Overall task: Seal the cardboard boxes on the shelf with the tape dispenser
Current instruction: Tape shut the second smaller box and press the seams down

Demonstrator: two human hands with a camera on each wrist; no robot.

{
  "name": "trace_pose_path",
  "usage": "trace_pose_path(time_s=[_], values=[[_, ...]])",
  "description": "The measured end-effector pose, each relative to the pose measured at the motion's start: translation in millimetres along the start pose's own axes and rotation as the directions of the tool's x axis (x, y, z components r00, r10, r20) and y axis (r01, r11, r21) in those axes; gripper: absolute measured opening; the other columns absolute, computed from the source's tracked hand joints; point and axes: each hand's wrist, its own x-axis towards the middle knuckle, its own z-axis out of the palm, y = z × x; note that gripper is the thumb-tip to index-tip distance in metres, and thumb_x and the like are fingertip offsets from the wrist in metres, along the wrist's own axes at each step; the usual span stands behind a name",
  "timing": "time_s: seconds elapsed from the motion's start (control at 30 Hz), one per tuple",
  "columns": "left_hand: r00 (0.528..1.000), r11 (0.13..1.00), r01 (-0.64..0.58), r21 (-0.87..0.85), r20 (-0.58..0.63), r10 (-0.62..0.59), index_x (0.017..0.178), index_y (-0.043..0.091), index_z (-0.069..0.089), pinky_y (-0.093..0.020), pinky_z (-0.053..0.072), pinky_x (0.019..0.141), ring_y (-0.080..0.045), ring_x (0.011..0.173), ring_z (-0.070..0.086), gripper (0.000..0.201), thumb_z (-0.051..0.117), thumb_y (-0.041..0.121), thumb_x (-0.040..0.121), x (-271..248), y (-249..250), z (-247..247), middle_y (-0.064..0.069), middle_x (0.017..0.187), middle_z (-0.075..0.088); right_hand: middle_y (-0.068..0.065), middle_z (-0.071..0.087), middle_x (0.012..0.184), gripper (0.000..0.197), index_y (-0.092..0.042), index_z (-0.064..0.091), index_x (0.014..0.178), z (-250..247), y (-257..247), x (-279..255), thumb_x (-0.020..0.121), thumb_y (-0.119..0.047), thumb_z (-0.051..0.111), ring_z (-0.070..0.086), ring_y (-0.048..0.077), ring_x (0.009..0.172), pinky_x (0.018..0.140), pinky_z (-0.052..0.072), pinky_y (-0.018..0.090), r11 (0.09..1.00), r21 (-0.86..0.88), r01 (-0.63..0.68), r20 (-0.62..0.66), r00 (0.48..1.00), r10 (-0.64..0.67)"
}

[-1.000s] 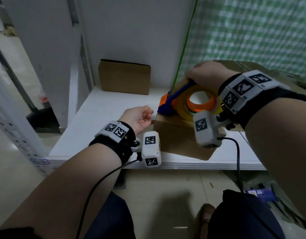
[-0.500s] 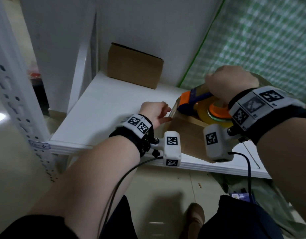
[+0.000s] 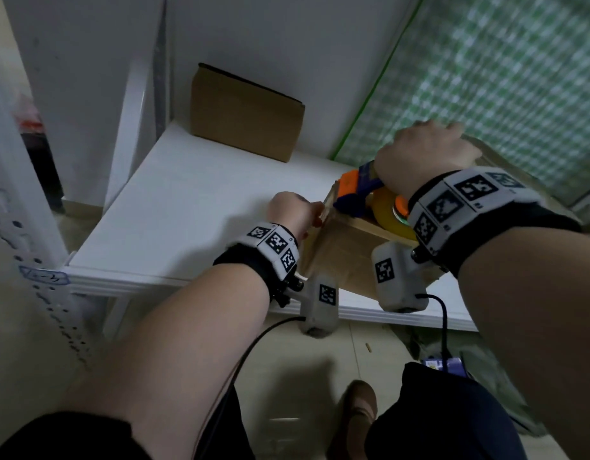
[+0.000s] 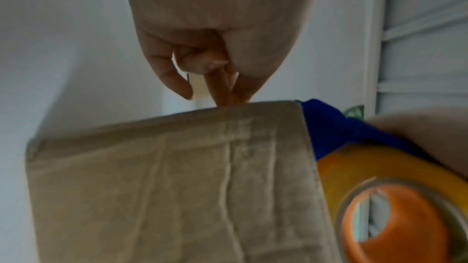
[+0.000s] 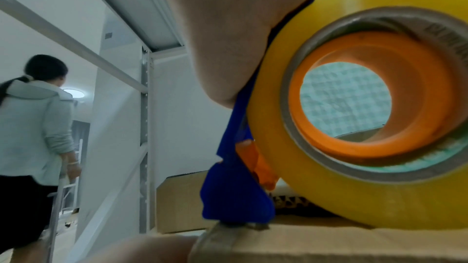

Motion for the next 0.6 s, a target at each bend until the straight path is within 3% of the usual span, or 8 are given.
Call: trace_pose_path(time_s=[0.1,0.2,0.27,0.3,0.37,0.43,0.5,0.6], values=[[0.995,0.982,-0.025,0.189,0.102,0.005,0.09,-0.001,0.068,-0.036,0.055,0.073,-0.033,0.077,0.066,0.032,0.057,0.028,0.089,1,6,-3,-0.016,0.078,0.069,0.014,0.042,0.137,0.045,-0.014,0.05,0.129,2,-5,-2,0.093,-0.034,0.031,0.03,0.036,0.128,0.099,0.031,0.063,0.998,-0.054,0.026,0.034,0.999,-0.024],[0.966,0.848,-0.033,0.528,0.233,-0.107,0.082,0.006,0.061,-0.027,0.045,0.061,-0.022,0.064,0.06,0.031,0.057,0.036,0.091,7,11,-14,-0.007,0.071,0.064,0.015,0.044,0.135,0.044,-0.013,0.052,0.125,2,-5,-2,0.093,-0.033,0.031,0.031,0.036,0.127,0.097,0.032,0.063,0.997,-0.077,0.029,0.045,0.999,-0.025],[0.974,0.799,-0.077,0.597,0.218,-0.069,0.085,0.005,0.064,-0.029,0.047,0.065,-0.026,0.078,0.065,0.024,0.056,0.027,0.091,15,14,-20,-0.009,0.084,0.069,0.015,0.045,0.134,0.044,-0.014,0.053,0.124,2,-5,-1,0.092,-0.033,0.03,0.032,0.036,0.126,0.097,0.033,0.062,0.996,-0.086,0.03,0.045,0.999,-0.027],[0.98,0.84,-0.089,0.535,0.197,-0.022,0.093,0.002,0.066,-0.032,0.048,0.07,-0.028,0.087,0.066,0.024,0.052,0.021,0.092,19,17,-22,-0.011,0.093,0.069,0.015,0.045,0.134,0.044,-0.014,0.052,0.125,3,-5,0,0.092,-0.033,0.03,0.032,0.036,0.126,0.097,0.033,0.062,0.995,-0.092,0.032,0.042,0.999,-0.028],[0.975,0.988,-0.057,0.143,0.221,0.024,0.105,0.003,0.064,-0.034,0.047,0.081,-0.022,0.095,0.059,0.025,0.046,0.014,0.092,16,22,-22,-0.007,0.103,0.062,0.015,0.046,0.132,0.044,-0.013,0.053,0.124,3,-6,0,0.092,-0.033,0.03,0.033,0.036,0.125,0.096,0.034,0.06,0.995,-0.1,0.032,0.047,0.999,-0.028],[0.909,0.958,0.12,-0.261,0.418,0.0,0.101,0.014,0.058,-0.029,0.041,0.073,-0.017,0.089,0.05,0.02,0.049,0.014,0.083,0,27,-17,-0.006,0.1,0.052,0.016,0.048,0.129,0.044,-0.012,0.054,0.121,2,-6,-1,0.091,-0.034,0.03,0.034,0.035,0.122,0.094,0.036,0.059,0.994,-0.104,0.03,0.052,0.998,-0.025],[0.817,0.943,0.186,-0.276,0.577,0.008,0.1,0.014,0.056,-0.025,0.039,0.067,-0.018,0.084,0.049,0.035,0.05,0.016,0.065,-13,25,-10,-0.009,0.097,0.052,0.016,0.048,0.129,0.045,-0.012,0.055,0.121,2,-6,0,0.092,-0.035,0.029,0.035,0.035,0.122,0.095,0.036,0.059,0.994,-0.102,0.032,0.045,0.999,-0.027],[0.797,0.969,0.157,-0.189,0.604,-0.012,0.112,0.012,0.055,-0.024,0.047,0.066,-0.019,0.085,0.056,0.042,0.055,0.015,0.071,-18,18,-4,-0.01,0.1,0.058,0.017,0.048,0.13,0.047,-0.01,0.054,0.122,2,-4,-2,0.092,-0.037,0.03,0.035,0.036,0.122,0.095,0.036,0.059,0.995,-0.094,0.045,0.03,0.999,-0.043]])
